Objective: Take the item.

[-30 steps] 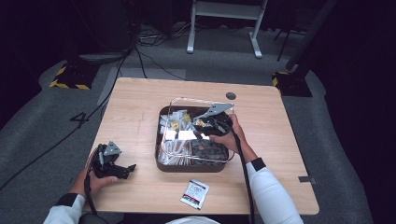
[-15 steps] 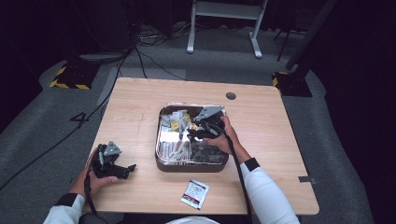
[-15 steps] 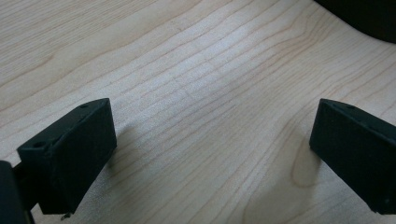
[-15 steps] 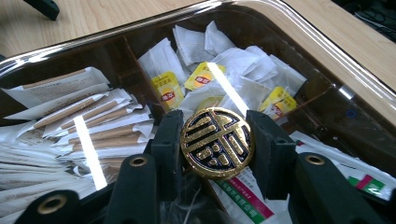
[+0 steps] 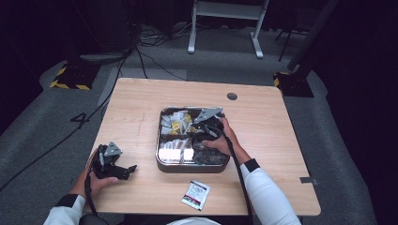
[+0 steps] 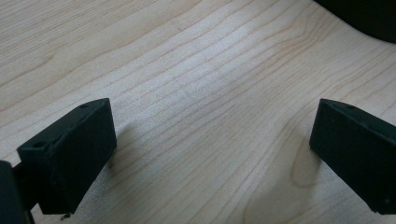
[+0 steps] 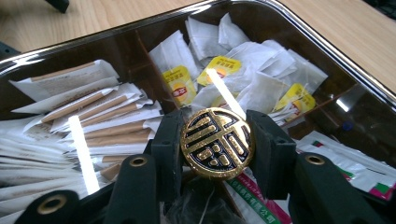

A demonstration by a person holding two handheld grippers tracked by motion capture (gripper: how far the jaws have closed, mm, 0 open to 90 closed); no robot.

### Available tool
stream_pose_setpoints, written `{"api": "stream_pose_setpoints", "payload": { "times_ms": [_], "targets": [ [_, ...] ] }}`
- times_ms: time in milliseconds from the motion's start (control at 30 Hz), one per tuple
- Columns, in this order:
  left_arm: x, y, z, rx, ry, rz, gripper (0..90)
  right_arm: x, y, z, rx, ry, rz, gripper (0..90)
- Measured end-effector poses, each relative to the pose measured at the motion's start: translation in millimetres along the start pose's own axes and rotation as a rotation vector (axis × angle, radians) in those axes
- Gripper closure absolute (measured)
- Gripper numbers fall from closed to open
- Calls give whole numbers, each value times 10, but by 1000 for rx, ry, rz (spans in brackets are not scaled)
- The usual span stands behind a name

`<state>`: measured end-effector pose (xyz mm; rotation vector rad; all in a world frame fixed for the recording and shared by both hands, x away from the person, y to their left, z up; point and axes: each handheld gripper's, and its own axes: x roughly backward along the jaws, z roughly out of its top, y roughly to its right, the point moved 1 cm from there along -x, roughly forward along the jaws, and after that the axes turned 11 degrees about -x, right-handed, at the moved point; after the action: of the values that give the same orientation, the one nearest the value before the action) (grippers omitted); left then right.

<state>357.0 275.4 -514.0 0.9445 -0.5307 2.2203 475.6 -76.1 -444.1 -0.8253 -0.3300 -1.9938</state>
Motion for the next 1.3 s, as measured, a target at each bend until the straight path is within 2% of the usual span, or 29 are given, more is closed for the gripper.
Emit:
{"api": "stream_pose_setpoints", "payload": {
  "times_ms": [133, 300, 567, 733, 933, 1133, 1233, 1300],
  "targets": [
    [0, -1, 0, -1, 0, 0, 8, -8, 39, -8, -8, -4, 26, 589],
    [0, 0, 0, 0, 0, 0, 8, -19, 27, -8, -1, -9, 19, 587],
    [0, 0, 0, 0, 0, -1, 8, -34, 24, -18, -29, 5, 23, 558],
    [0, 0, 0, 0, 0, 0, 8, -28, -2, -12, -15, -3, 20, 476],
    [1, 0, -1, -1, 0, 0, 8, 8, 0, -8, -20, 3, -17, 334],
    [0, 1, -1, 1, 0, 0, 8, -1, 5, -18, -27, -7, -25, 209],
    [0, 3, -1, 3, -1, -1, 8, 2, 1, -18, -24, -7, -25, 182],
    [0, 2, -1, 2, 0, 0, 8, -1, -11, -16, -19, -15, -42, 181]
  ]
}}
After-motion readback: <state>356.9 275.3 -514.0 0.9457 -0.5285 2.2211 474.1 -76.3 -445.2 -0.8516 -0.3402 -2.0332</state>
